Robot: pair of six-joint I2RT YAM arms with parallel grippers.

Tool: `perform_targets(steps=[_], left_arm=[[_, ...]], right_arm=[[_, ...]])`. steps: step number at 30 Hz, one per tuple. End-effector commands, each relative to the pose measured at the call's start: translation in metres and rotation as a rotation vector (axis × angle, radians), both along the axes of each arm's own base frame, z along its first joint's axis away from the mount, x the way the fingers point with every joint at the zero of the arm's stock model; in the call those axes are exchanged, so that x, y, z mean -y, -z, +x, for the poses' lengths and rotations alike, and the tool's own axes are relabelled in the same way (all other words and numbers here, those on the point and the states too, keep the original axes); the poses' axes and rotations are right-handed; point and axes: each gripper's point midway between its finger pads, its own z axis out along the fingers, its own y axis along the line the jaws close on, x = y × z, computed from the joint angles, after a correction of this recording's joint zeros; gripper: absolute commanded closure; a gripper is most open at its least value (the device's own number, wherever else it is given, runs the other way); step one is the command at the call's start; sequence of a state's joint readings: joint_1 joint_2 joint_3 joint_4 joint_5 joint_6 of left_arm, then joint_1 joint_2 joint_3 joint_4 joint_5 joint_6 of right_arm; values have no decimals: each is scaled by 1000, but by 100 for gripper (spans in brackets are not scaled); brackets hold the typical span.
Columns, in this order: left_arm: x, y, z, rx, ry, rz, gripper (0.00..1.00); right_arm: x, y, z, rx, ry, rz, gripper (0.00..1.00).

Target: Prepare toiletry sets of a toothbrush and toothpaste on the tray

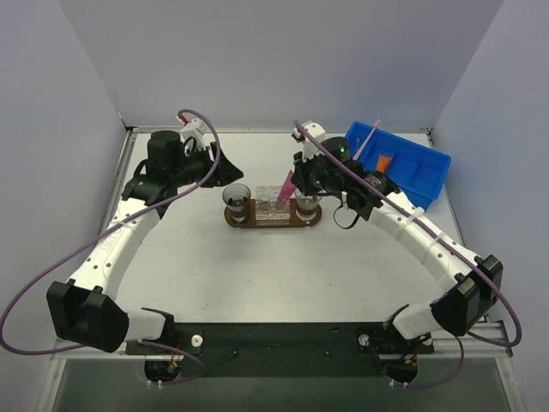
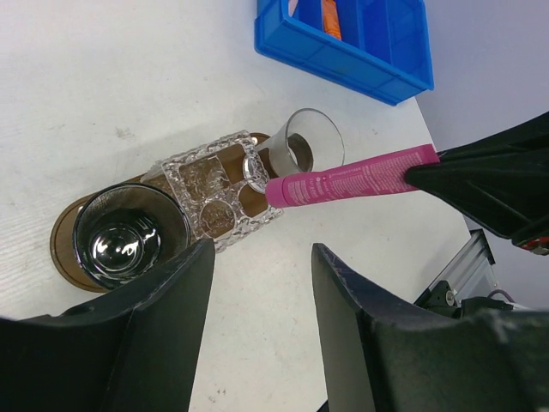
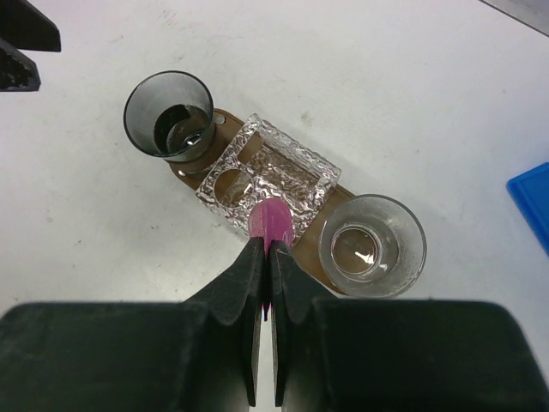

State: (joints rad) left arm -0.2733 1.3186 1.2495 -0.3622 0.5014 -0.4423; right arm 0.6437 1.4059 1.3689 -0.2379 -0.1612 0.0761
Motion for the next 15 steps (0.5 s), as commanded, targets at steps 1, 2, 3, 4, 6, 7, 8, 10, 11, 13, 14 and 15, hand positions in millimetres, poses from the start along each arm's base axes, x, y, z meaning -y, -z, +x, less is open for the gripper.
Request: perform_targets(steps=[1,2,3,4,6,7,8,10,11,13,14,15], left_arm=[[-7,-13,7,47,-48,7,41],[-8,-13,8,50,-49,11,41],[-9,-12,8,49,-51,19,41],[-8,-12,8,51,-50,23,41],[-11,-12,8,56,-54,37,41],[-11,-12,8,58,-53,43,41],[-12,-14,9,62,-56,47,41],[-13,-12,8,62,-55,57,41],[-13,-12,8,62,-55,58,41],[-13,-12,8,64,-54,64,41],[-13,-12,8,66,-52,66,41],[-13,-12,7,68,-51,66,41]], right_arm=[[-16,-29,26,155,25,18,100],[-18,-26,28,158,23,12,100],[-20,-26,30,165,23,8,100],[-22,-24,31,164,21,1,100],[-24,-22,35,171,29,-6,100],[-26,-21,36,170,28,-10,100],[-27,-21,36,171,31,-10,100],[-28,-23,39,177,35,-11,100],[-29,-24,39,180,39,-10,100],[-30,-26,41,180,41,-10,100],[-30,-27,41,182,41,-12,100],[-29,-27,41,177,42,-14,100]])
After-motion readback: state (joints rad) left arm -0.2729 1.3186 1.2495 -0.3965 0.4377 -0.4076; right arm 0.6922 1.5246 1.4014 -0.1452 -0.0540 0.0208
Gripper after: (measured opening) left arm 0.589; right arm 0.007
